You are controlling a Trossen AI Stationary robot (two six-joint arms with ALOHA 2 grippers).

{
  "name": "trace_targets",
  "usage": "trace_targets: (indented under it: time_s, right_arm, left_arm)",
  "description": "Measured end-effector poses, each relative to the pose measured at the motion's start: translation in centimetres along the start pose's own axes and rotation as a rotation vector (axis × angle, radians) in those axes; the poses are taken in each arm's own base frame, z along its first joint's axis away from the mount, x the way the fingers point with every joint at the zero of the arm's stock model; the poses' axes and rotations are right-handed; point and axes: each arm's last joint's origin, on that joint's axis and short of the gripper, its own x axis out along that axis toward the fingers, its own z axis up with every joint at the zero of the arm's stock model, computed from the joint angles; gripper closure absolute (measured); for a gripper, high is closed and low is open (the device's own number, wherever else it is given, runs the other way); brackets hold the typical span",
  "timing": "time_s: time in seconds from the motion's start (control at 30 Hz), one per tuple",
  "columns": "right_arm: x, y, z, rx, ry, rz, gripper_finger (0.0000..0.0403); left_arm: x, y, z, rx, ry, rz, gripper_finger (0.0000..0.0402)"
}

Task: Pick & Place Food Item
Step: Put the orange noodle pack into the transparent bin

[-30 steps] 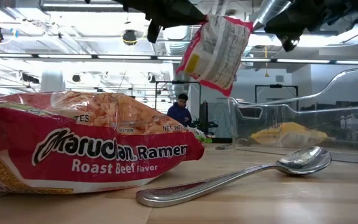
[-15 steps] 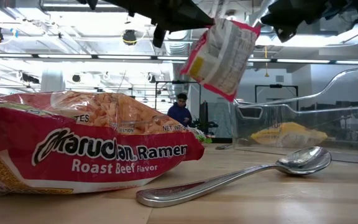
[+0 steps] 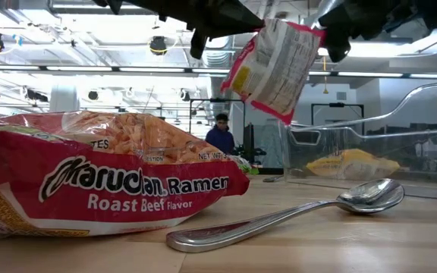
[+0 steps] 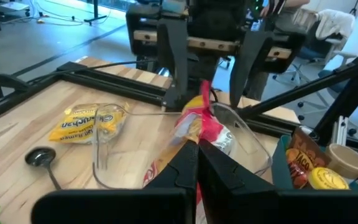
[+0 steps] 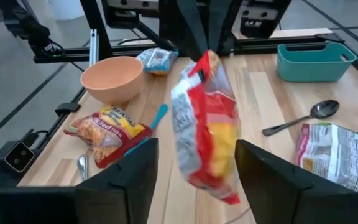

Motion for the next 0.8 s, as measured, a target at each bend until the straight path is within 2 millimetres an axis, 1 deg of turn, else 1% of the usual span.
trace_targets:
  time_s: [0.13,0.23,0.5,0.8]
  right_arm:
    - [0.58,-0.08,-0.32,0.004,0.028,-0.003,0.0207]
    - [0.86,-0.12,-0.39,0.005,0.032,-0.004,0.0223]
    - [0.60,-0.08,-0.14,0.009,0.008,-0.002,0.0282]
    - [0.79,-0.10,-0.31,0.024,0.024,-0.004,0.0343]
  left_arm:
    - [0.00,-0.04,0.14,-0.004,-0.014,-0.004,0.0401]
    - [0.00,-0.03,0.13,-0.003,-0.013,-0.003,0.0401]
    - [0.00,-0.02,0.10,-0.003,-0.010,-0.002,0.0401]
    - [0.00,-0.02,0.08,-0.002,-0.008,-0.002,0.0401]
